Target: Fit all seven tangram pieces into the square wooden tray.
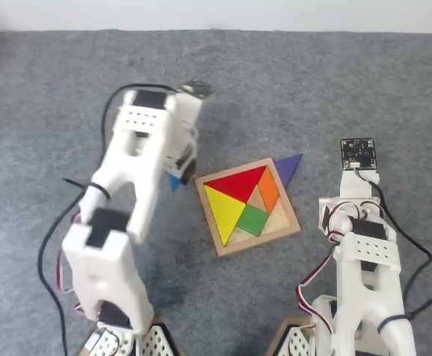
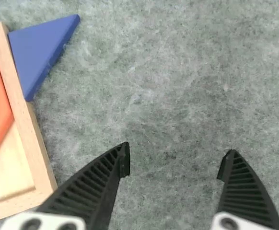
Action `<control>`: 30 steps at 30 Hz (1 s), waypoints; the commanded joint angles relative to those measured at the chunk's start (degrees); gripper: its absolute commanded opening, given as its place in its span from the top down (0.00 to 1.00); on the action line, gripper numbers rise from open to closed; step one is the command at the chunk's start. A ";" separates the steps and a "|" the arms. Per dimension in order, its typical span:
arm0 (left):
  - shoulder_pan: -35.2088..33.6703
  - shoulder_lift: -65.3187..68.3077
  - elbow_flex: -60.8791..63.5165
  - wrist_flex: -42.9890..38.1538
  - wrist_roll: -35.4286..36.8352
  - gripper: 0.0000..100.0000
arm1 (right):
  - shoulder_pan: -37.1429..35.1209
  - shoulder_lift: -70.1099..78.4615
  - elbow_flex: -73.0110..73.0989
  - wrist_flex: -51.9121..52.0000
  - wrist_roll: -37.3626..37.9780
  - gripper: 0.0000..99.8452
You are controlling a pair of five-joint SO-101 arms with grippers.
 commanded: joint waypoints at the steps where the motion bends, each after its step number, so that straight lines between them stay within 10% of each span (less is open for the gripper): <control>1: 9.58 -12.13 9.36 -0.53 2.81 0.87 | -0.22 -1.80 -0.35 -0.66 0.00 0.69; 11: 28.13 -24.44 36.00 -16.97 0.35 0.87 | -0.13 -1.80 -0.44 -0.66 0.00 0.69; 30: 31.38 -18.11 35.82 -22.68 0.00 0.82 | -0.22 -1.89 -0.53 -0.66 0.00 0.69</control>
